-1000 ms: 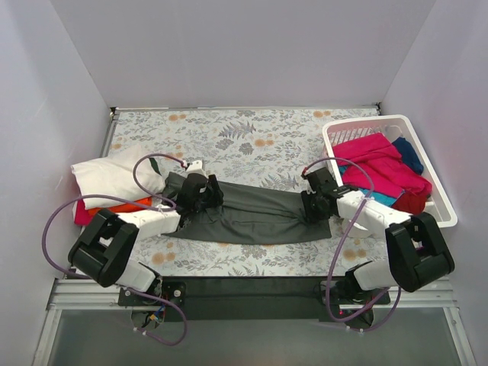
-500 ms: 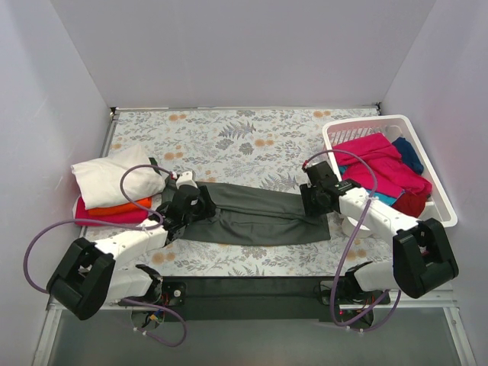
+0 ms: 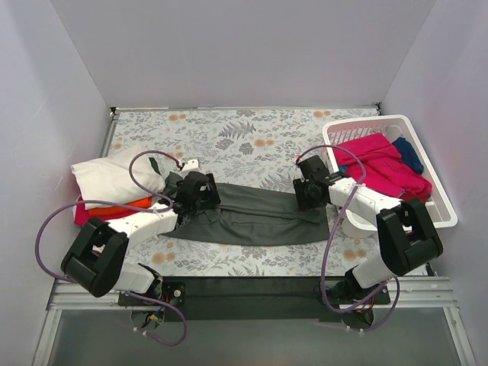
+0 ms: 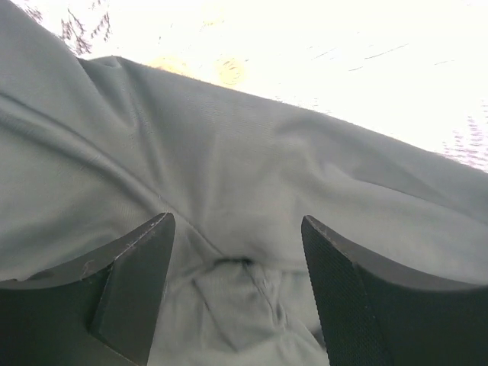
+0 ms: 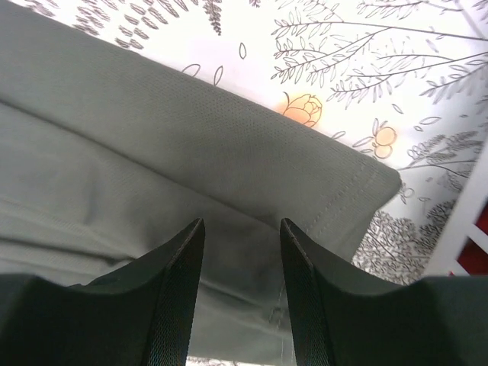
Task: Fold and stack the t-shirts
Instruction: Fold the tshirt
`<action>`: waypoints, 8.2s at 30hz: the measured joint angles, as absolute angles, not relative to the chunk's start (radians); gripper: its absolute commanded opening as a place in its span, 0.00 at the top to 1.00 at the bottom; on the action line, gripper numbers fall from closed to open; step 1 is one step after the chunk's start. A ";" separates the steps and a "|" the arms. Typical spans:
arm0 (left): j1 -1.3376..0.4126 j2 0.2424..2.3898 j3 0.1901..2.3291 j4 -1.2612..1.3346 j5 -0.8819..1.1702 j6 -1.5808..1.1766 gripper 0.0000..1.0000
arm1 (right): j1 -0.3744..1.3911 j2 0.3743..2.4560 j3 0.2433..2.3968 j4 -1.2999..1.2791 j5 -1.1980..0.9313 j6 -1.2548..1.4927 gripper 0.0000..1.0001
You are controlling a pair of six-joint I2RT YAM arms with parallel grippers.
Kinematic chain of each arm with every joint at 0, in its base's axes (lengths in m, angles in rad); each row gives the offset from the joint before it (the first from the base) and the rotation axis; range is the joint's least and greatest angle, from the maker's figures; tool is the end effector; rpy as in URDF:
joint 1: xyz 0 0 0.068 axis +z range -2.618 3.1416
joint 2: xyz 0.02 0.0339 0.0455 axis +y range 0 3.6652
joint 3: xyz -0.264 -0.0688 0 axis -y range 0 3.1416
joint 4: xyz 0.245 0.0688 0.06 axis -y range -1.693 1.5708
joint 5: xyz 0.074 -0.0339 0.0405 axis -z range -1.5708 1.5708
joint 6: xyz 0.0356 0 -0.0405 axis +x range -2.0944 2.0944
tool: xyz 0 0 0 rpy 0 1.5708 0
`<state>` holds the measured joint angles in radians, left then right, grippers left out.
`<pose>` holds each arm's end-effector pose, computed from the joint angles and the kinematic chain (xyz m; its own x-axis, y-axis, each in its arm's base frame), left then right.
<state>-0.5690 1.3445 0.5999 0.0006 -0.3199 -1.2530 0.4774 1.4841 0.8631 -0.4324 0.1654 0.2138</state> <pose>0.2258 -0.1311 0.1759 -0.4790 -0.7641 -0.4322 -0.4431 0.6355 -0.6324 0.2561 0.1259 0.1879 -0.8352 -0.1964 -0.5137 -0.2084 0.9774 -0.0349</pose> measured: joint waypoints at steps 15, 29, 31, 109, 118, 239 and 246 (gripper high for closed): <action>-0.538 1.460 0.617 -0.007 -0.293 -1.264 0.35 | 0.398 1.553 0.845 -0.369 0.170 0.214 0.60; -0.516 1.710 0.851 0.057 -0.227 -1.171 0.35 | 0.402 1.451 0.726 -0.281 0.092 0.218 0.59; -0.514 1.762 0.907 0.068 -0.200 -1.143 0.35 | 0.410 1.436 0.714 -0.282 0.070 0.221 0.59; -0.342 1.908 1.093 0.075 0.025 -1.008 0.78 | 0.887 1.199 0.598 -0.366 0.009 0.417 0.59; -0.347 1.906 1.052 0.091 0.061 -1.002 1.00 | 0.894 1.219 0.591 -0.354 0.019 0.421 0.59; -0.251 1.829 0.891 0.285 -0.039 -1.218 0.57 | 0.907 1.247 0.555 -0.238 0.057 0.458 0.59; -0.251 1.834 0.892 0.298 -0.020 -1.234 0.73 | 0.907 1.245 0.553 -0.235 0.058 0.465 0.59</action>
